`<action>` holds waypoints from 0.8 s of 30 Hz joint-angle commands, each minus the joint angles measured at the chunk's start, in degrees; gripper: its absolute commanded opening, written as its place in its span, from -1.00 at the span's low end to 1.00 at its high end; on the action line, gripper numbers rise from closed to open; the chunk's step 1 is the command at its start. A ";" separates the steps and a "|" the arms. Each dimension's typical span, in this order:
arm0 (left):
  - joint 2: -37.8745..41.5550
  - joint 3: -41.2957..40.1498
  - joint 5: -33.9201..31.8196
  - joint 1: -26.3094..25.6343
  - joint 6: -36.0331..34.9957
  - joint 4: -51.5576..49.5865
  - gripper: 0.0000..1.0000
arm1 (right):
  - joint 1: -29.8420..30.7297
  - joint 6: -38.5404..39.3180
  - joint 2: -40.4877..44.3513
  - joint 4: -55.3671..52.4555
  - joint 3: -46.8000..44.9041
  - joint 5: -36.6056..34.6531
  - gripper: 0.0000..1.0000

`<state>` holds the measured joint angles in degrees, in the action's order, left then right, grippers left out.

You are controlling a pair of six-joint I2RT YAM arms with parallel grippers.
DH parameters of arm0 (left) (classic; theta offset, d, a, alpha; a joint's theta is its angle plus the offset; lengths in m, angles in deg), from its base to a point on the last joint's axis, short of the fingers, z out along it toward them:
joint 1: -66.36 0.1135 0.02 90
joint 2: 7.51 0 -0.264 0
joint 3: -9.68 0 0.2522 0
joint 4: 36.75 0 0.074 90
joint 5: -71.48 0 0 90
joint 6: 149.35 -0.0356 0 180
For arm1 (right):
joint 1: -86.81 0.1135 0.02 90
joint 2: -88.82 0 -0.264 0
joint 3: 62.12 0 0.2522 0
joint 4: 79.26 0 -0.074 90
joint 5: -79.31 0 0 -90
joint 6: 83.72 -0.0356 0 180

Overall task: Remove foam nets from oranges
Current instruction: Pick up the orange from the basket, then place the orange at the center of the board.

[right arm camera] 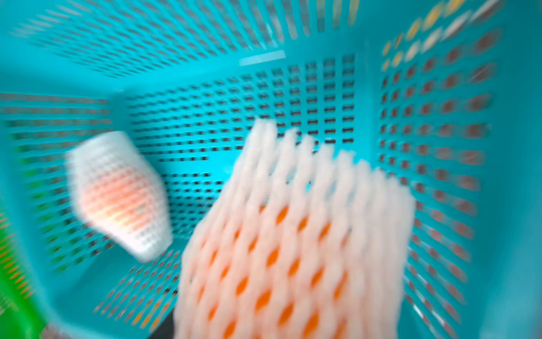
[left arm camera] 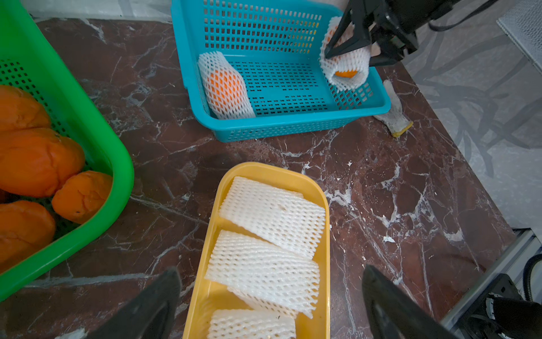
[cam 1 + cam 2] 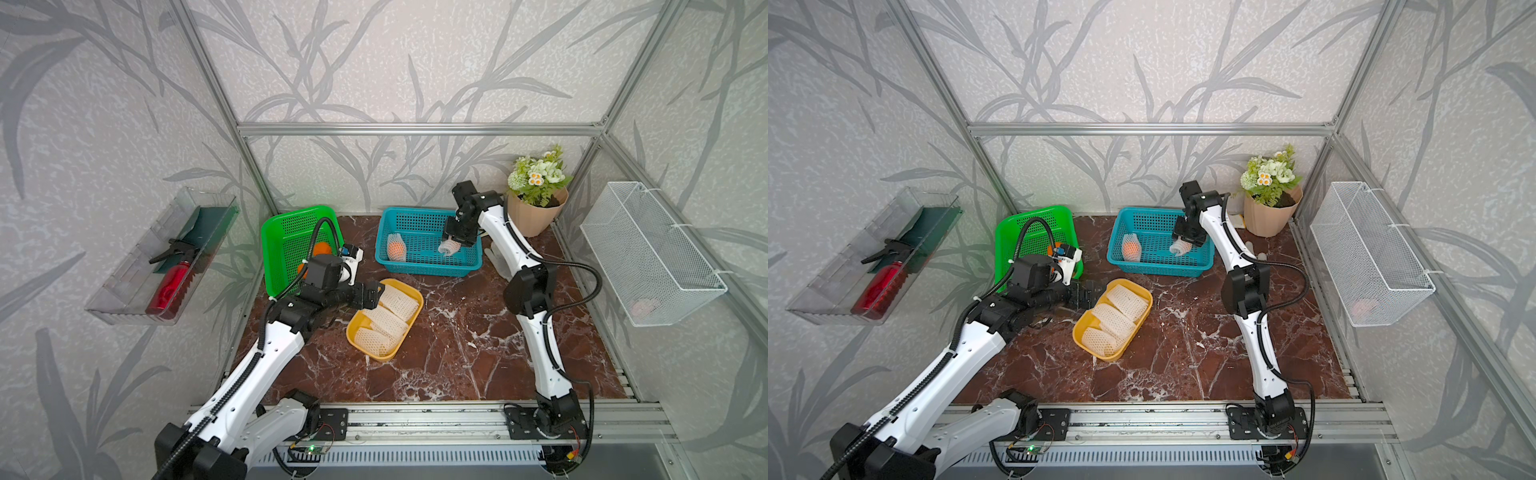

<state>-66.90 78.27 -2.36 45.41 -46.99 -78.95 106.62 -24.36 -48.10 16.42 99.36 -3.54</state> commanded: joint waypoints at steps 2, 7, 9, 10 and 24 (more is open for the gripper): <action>-2.25 5.09 1.63 -0.23 -1.20 2.62 0.91 | 0.57 6.72 12.31 -2.16 -6.56 -3.47 0.15; -4.93 7.29 5.91 -1.14 -1.18 6.40 0.91 | 0.67 8.29 32.73 6.92 -33.27 -3.21 0.14; -5.99 7.49 7.61 -2.30 -1.41 8.08 0.91 | 0.58 7.88 42.13 11.75 -45.92 -2.58 0.14; -6.48 7.49 8.56 -3.16 -1.62 8.94 0.91 | 0.58 7.72 46.51 14.45 -52.42 -1.75 0.14; -13.43 6.03 10.34 -18.07 -0.72 13.19 0.91 | 7.04 -11.00 65.93 33.99 -98.03 1.42 0.05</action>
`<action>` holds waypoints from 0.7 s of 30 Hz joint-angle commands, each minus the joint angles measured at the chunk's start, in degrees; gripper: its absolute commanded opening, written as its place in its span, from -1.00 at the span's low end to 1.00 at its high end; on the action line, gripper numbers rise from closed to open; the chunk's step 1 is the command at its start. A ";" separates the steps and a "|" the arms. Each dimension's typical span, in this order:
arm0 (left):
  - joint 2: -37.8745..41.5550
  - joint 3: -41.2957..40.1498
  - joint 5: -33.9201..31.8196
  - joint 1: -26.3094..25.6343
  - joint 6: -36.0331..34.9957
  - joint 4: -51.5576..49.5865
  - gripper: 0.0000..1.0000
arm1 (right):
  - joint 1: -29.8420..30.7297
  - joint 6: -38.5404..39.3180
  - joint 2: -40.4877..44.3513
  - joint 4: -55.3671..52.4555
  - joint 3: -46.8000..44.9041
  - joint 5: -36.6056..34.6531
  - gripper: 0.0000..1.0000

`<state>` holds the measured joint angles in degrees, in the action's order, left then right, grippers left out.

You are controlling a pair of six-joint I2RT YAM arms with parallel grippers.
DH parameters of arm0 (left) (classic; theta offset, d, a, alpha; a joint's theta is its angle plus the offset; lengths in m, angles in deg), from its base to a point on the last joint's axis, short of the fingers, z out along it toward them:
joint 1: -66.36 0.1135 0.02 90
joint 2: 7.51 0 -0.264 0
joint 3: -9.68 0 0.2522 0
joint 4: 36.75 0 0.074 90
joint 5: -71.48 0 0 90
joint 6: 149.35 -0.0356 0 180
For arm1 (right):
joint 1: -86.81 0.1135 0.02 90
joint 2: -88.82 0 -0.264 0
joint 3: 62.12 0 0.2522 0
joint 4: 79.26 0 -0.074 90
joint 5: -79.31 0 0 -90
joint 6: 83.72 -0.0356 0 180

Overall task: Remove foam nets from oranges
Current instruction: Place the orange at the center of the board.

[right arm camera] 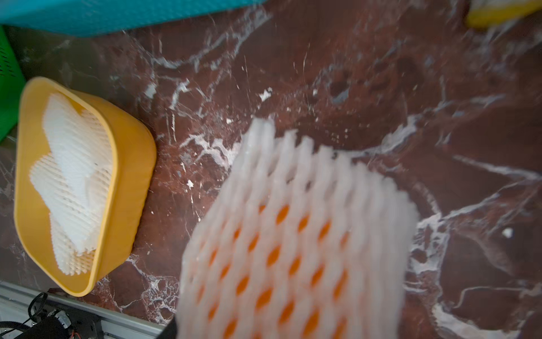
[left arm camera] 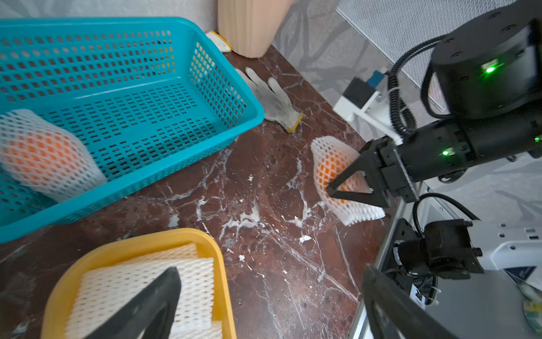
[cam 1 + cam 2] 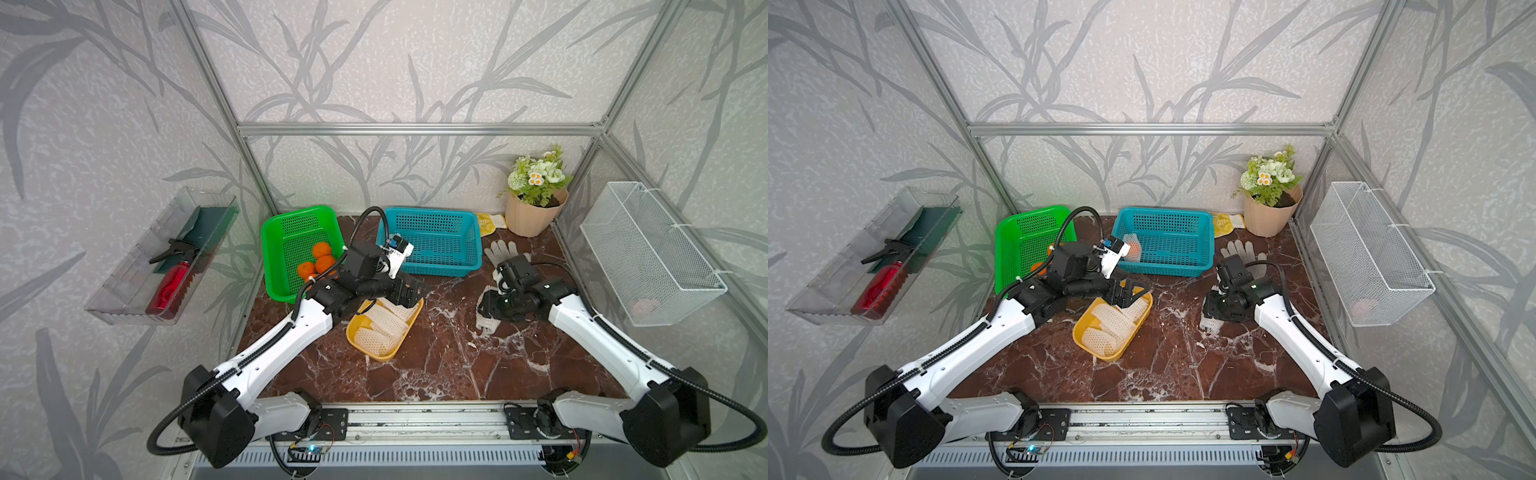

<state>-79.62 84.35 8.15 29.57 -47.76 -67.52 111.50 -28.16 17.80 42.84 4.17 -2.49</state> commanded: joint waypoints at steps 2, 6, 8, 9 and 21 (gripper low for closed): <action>-1.39 -0.91 -0.82 -3.96 1.36 2.28 0.91 | 5.02 -11.67 -1.64 9.68 -5.01 -2.71 0.06; -2.64 -2.34 -2.45 -6.77 4.43 3.08 0.91 | 7.84 -19.69 -4.78 14.62 -9.57 -5.38 0.09; -3.86 -2.39 -3.50 -8.45 5.56 2.96 0.90 | 9.03 -22.52 -5.94 14.94 -10.90 -6.41 0.12; -4.41 -2.21 -3.99 -9.14 6.08 2.67 0.89 | 9.78 -23.29 -6.18 15.02 -11.15 -7.04 0.12; -13.48 0.36 -6.22 -16.39 15.80 1.35 0.82 | 10.37 -24.90 -1.32 9.16 -10.44 1.90 0.74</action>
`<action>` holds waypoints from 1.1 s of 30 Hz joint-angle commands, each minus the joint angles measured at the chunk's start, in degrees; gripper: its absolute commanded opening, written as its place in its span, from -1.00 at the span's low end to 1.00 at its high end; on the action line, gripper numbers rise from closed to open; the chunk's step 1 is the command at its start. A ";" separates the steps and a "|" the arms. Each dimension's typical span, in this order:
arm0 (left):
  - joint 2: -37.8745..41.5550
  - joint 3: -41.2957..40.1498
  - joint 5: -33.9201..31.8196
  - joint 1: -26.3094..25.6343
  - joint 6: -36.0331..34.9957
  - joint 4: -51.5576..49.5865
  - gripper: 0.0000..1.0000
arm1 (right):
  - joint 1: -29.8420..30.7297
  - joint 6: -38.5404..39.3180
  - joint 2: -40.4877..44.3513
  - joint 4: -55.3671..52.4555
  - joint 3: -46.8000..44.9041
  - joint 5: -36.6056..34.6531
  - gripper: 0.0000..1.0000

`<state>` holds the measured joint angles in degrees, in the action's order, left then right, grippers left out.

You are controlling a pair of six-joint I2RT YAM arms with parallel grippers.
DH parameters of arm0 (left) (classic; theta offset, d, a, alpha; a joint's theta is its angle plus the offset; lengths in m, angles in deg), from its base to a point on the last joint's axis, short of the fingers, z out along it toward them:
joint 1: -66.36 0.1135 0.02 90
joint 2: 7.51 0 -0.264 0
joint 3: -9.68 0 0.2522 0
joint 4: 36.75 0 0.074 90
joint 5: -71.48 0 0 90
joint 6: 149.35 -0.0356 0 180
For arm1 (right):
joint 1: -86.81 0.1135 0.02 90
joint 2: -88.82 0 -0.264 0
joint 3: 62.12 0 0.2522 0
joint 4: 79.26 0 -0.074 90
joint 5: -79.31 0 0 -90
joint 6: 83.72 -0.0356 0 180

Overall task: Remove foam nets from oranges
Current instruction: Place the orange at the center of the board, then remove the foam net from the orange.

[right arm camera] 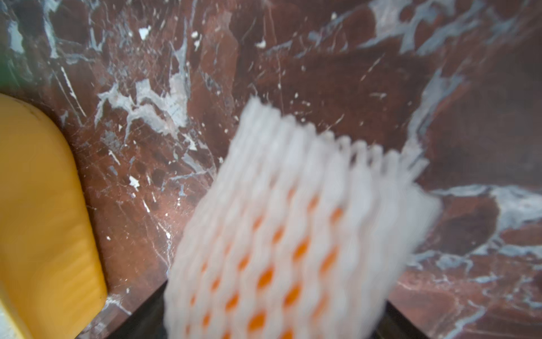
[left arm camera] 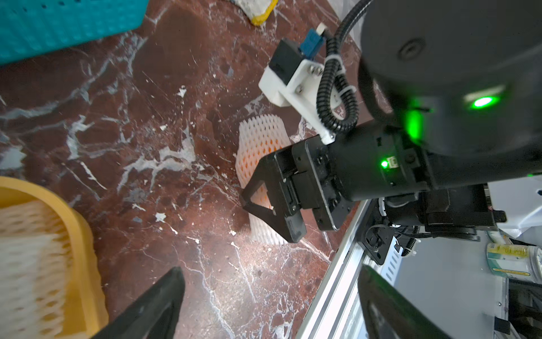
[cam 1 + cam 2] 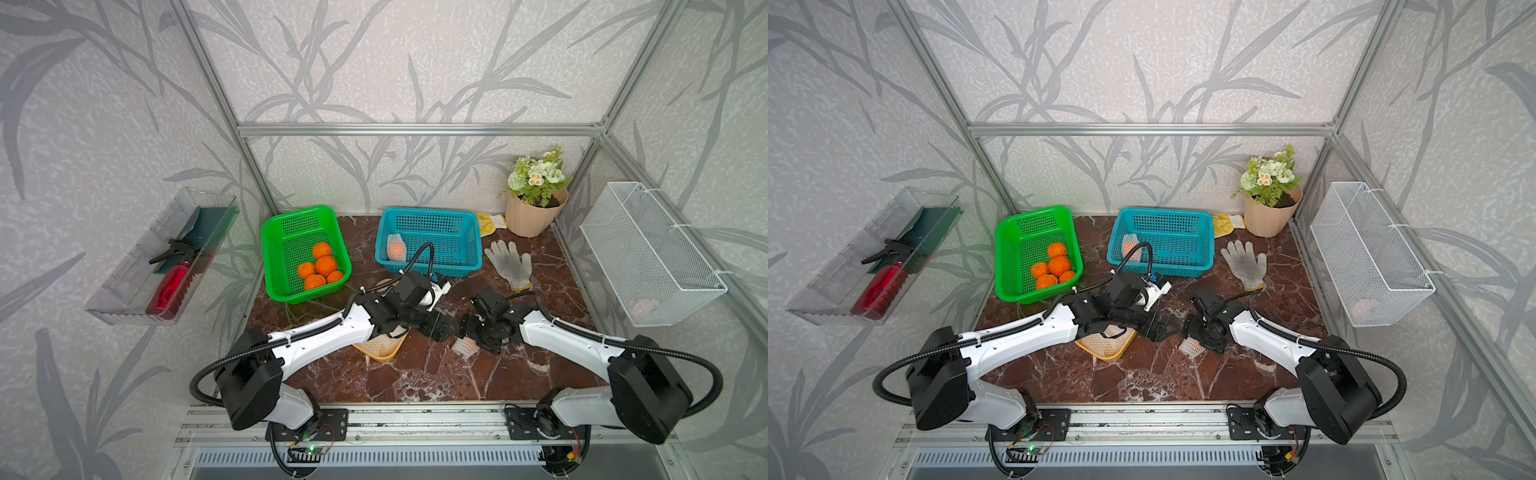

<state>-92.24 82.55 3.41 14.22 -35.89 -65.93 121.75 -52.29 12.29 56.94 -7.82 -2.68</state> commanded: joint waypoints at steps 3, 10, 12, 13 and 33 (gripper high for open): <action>-3.13 3.36 -2.38 -2.23 7.52 -0.24 0.78 | -2.03 0.22 11.02 -10.59 1.49 2.31 0.74; -12.17 10.78 -1.47 -4.76 15.06 -1.68 0.44 | -22.56 12.93 20.77 -13.50 0.22 13.91 0.69; -15.72 13.58 -0.93 -5.25 17.21 -3.73 0.29 | -29.03 16.95 16.99 -9.25 -0.54 20.28 0.52; -17.78 15.55 -0.62 -5.30 18.09 -6.71 0.16 | -30.86 18.83 14.11 -7.00 -0.24 22.33 0.38; -28.39 16.92 -6.23 -6.92 23.51 -10.62 -0.76 | -35.99 28.16 -8.88 5.81 5.45 33.83 -0.60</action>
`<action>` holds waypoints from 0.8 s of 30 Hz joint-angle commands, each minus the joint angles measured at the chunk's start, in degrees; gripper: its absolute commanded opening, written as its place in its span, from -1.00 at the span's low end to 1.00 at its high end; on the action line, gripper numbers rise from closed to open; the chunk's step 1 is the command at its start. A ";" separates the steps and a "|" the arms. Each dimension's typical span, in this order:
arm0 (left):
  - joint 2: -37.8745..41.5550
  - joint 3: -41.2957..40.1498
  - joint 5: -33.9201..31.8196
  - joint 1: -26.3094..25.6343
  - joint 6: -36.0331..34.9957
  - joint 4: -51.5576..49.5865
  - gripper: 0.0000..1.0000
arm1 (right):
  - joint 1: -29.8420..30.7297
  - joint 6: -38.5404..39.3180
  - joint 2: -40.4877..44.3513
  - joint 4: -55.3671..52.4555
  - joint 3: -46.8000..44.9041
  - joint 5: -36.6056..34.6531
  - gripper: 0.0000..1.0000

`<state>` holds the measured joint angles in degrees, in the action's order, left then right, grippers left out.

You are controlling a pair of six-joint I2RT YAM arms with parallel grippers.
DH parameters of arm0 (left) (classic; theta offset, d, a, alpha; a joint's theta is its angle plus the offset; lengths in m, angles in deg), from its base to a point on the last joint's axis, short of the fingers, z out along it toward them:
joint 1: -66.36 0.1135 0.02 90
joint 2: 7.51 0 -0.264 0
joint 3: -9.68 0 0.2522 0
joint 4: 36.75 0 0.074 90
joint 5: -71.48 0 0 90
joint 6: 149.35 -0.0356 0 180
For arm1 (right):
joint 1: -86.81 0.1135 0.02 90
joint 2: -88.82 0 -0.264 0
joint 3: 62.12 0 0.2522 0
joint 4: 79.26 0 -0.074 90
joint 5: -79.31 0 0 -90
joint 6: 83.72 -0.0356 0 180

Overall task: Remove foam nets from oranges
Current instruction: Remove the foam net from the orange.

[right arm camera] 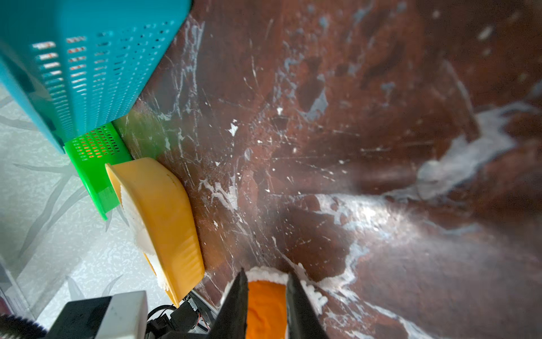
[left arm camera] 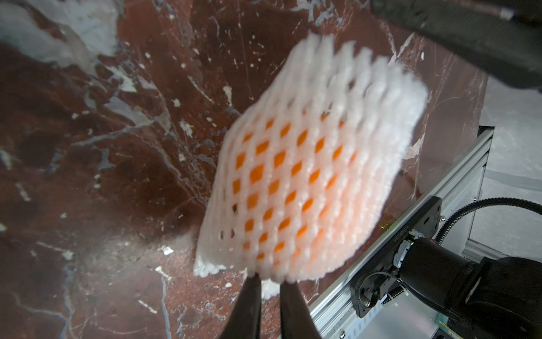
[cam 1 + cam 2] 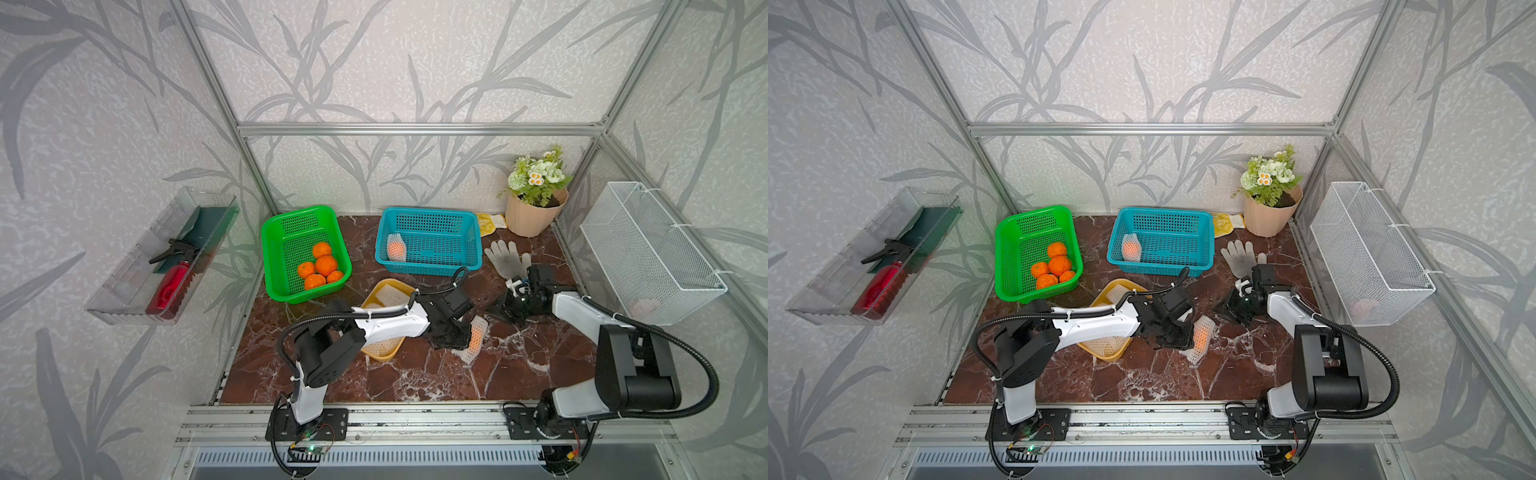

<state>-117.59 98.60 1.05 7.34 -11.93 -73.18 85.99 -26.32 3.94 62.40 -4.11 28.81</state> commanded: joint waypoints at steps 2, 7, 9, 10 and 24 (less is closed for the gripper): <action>-3.73 0.93 -3.94 -0.04 -1.22 -4.28 -0.78 | -0.23 2.02 -0.70 0.55 1.63 4.03 -0.66; -3.97 1.60 -5.70 -0.04 -3.30 -6.53 -0.79 | -0.15 3.35 0.61 -1.93 0.78 7.12 -0.69; -4.49 2.20 -5.73 -0.04 -4.23 -7.37 -0.79 | 0.10 4.81 0.88 -4.00 0.75 7.62 -0.70; -4.71 2.40 -5.52 -0.04 -4.61 -7.40 -0.79 | 0.22 5.32 0.99 -4.29 0.59 8.44 -0.70; -6.67 4.13 -5.94 0.03 -8.46 -9.34 -0.80 | 1.75 7.43 -5.77 -4.47 3.91 8.37 -0.68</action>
<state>-122.53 101.37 -2.45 7.16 -18.86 -79.72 87.04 -20.31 0.47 58.12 -1.40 35.78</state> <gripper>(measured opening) 0.098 0.160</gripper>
